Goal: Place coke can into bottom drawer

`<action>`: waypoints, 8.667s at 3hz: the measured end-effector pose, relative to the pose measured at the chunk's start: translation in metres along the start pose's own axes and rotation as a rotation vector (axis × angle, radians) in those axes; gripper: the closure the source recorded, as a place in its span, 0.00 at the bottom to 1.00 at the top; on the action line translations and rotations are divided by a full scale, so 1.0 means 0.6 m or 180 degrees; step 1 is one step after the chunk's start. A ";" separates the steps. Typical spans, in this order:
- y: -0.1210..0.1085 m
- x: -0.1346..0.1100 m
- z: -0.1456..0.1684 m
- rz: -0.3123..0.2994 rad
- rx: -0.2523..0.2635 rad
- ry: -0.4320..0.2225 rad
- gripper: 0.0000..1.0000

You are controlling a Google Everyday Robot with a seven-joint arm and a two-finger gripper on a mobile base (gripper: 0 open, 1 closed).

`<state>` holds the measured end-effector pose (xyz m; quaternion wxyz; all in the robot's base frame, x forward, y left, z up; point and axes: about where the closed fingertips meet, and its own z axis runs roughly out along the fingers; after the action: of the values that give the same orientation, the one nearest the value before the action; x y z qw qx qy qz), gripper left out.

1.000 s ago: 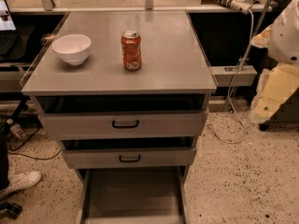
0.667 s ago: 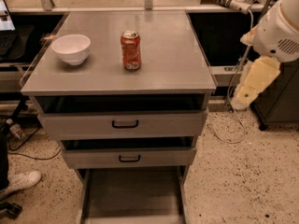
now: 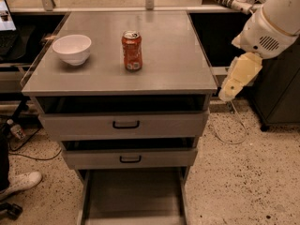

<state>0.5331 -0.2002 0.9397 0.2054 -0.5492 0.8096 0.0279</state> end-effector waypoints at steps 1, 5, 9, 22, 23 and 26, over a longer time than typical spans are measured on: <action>0.001 -0.003 0.012 0.0040 -0.0010 -0.0119 0.00; -0.041 -0.127 0.080 0.0188 -0.0277 -0.0819 0.00; -0.110 -0.273 0.201 0.0279 -0.0224 -0.1436 0.00; -0.140 -0.393 0.274 0.0597 -0.0299 -0.2018 1.00; -0.132 -0.384 0.258 0.0635 -0.0232 -0.2029 1.00; -0.071 -0.295 0.206 0.0915 0.0019 -0.2013 1.00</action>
Offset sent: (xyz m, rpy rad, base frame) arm 0.0456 0.0448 -0.0021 0.2697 -0.0888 -0.0181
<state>0.6639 -0.0281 0.8988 0.4416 -0.3931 0.7750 0.2230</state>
